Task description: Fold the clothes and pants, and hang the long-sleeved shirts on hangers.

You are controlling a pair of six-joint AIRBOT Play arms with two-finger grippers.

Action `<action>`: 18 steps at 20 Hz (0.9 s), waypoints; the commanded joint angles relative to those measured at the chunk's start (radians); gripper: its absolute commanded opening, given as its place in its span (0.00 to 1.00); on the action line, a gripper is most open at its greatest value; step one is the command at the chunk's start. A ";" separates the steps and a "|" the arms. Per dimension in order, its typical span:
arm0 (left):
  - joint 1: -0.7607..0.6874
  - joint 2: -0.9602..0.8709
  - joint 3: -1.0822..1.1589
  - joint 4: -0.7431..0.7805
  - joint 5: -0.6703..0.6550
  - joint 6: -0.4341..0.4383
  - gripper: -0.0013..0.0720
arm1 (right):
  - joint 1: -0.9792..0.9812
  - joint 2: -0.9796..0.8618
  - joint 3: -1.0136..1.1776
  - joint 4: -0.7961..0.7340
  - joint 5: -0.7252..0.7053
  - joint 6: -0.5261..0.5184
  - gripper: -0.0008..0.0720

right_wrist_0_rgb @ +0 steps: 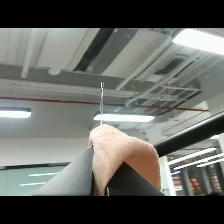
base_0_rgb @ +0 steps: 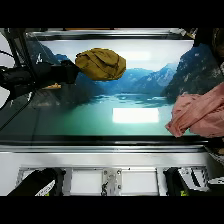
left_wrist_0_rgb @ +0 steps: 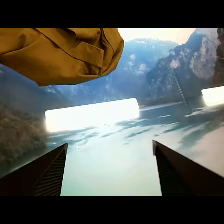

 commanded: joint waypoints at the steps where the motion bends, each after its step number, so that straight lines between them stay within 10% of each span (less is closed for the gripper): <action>1: 0.010 0.015 0.000 0.000 -0.004 0.007 0.80 | -0.029 -0.005 0.013 -0.001 -0.035 0.004 0.02; 14: 0.010 0.015 -0.047 0.000 0.000 0.006 0.80 | -0.029 0.001 0.013 -0.002 -0.035 0.038 0.02; 15: 0.010 0.015 -0.047 0.000 0.000 0.006 0.74 | -0.029 0.001 0.013 -0.004 -0.035 0.037 0.02; 17: 0.010 0.015 -0.047 0.000 0.000 0.007 0.06 | -0.029 0.001 0.013 -0.039 -0.035 0.038 0.02; 18: 0.010 0.015 -0.047 0.000 0.000 0.009 0.03 | -0.029 0.001 0.013 -0.059 -0.035 0.038 0.02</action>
